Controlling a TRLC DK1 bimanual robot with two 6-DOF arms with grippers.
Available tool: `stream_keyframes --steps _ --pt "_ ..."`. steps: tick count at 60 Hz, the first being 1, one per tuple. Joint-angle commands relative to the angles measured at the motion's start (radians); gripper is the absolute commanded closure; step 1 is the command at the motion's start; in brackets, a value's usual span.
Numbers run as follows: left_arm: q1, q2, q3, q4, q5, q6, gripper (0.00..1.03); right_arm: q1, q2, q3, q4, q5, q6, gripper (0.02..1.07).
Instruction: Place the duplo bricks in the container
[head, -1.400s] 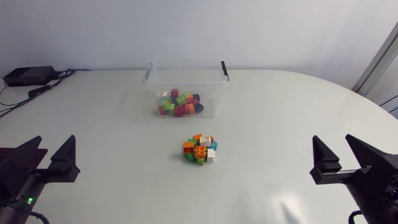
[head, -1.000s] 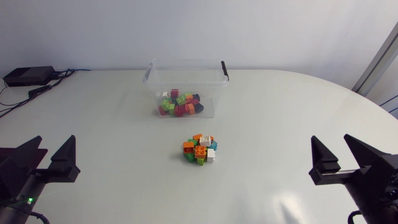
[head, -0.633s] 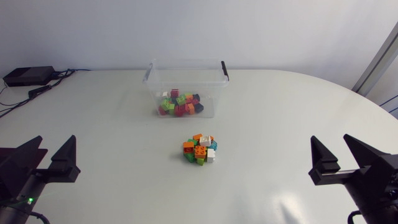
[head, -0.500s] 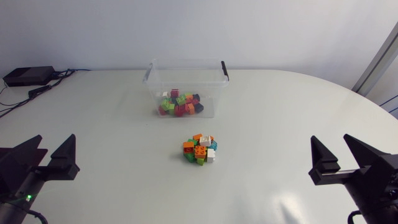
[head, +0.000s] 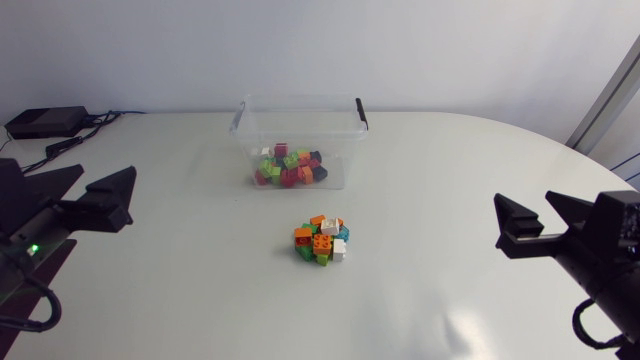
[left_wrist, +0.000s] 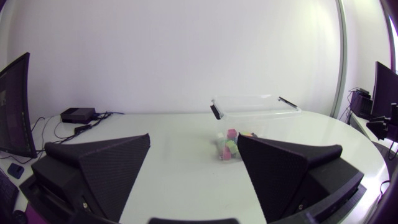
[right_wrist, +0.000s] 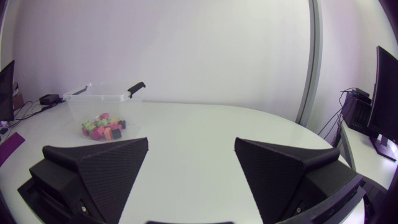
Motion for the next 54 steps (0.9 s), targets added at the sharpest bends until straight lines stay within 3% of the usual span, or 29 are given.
stream_keyframes --steps 1,18,32,42,54 --pt "-0.024 0.115 0.077 -0.003 -0.007 -0.019 0.08 0.006 0.100 0.071 0.012 0.006 0.006 0.06" --pt "-0.089 0.410 0.281 -0.127 -0.007 0.039 0.09 0.008 0.235 0.145 -0.022 0.000 0.025 0.06" --pt "-0.153 0.665 0.469 -0.270 -0.004 0.295 0.09 0.009 0.298 0.157 -0.065 -0.027 0.025 0.06" --pt "-0.190 0.804 0.533 -0.331 0.014 0.407 0.09 0.009 0.361 0.219 -0.191 -0.026 0.022 0.06" --pt "-0.231 0.933 0.617 -0.486 0.191 0.550 0.05 0.025 0.470 0.306 -0.329 -0.050 -0.009 0.06"
